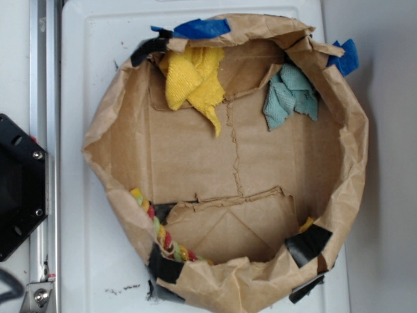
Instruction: Grab the yellow cloth.
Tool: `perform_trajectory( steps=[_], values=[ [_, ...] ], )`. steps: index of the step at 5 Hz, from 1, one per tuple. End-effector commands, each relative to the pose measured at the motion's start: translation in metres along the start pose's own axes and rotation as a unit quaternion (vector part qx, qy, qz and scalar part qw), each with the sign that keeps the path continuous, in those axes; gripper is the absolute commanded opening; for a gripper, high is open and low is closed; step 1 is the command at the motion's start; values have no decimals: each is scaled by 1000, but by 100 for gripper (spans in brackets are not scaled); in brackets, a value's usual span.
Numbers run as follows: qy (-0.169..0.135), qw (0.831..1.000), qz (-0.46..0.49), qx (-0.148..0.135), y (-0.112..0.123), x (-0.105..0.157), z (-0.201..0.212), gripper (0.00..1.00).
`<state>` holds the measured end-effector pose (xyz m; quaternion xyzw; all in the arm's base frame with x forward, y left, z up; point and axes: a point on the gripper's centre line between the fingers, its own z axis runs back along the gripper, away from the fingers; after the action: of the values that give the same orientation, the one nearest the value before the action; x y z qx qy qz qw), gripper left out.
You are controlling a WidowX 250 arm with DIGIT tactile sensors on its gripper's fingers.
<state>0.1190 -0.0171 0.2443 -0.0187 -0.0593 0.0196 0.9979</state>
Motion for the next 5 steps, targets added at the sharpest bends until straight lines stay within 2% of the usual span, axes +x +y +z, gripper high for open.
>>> perform_trajectory(
  steps=[1,2,3,4,5],
  values=[
    [0,1000,0,0,0,0,0,100],
    [-16,999,45,20,8,49,-15,100],
    [-44,994,72,64,15,78,-27,100],
    [-52,986,149,48,18,93,-45,100],
    [-54,959,273,43,17,95,-60,100]
  ],
)
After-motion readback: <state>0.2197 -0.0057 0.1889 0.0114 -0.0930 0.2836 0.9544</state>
